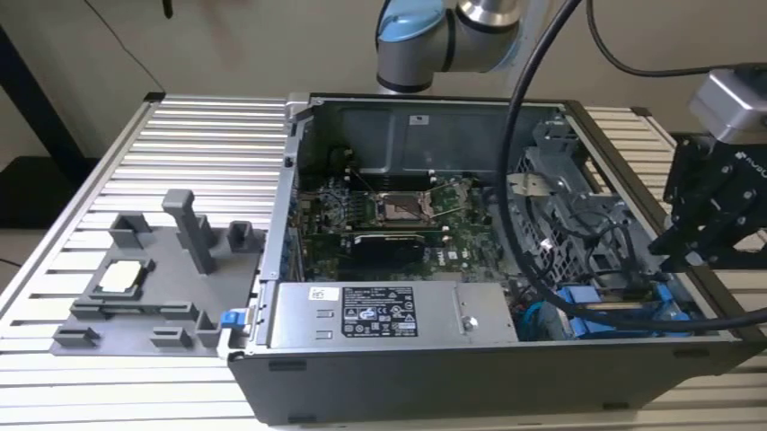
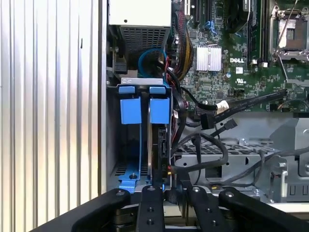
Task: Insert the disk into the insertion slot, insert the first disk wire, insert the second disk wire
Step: 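Insert the first disk wire, then insert the second disk wire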
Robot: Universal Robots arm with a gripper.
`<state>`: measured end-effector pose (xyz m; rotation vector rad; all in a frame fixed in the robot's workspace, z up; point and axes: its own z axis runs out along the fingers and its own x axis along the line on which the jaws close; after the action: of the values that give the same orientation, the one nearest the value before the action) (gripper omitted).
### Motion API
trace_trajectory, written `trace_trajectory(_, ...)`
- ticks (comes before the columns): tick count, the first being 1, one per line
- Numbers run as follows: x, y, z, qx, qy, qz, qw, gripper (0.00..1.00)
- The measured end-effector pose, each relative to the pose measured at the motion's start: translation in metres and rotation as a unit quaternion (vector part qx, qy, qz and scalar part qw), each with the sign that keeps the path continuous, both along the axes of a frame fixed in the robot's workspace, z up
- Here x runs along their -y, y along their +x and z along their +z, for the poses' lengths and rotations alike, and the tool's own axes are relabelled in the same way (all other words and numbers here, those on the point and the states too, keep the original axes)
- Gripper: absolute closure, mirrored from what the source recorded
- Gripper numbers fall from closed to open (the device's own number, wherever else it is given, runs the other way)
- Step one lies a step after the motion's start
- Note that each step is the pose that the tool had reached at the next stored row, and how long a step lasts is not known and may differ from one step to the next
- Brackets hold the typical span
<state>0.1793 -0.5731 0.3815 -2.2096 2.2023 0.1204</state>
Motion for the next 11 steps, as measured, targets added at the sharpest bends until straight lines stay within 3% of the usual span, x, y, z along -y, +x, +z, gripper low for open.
trace_trajectory(1, 0.0, 0.0, 0.0032, 0.0, -0.0002, 0.0, 1.0, 0.73)
trace_trajectory(7, -0.0015, 0.0, 0.0043, 0.0, -0.0002, 0.0, 1.0, 0.73)
trace_trajectory(11, -0.0129, 0.0, 0.0041, 0.0, 0.0, 0.0, 1.0, 0.73)
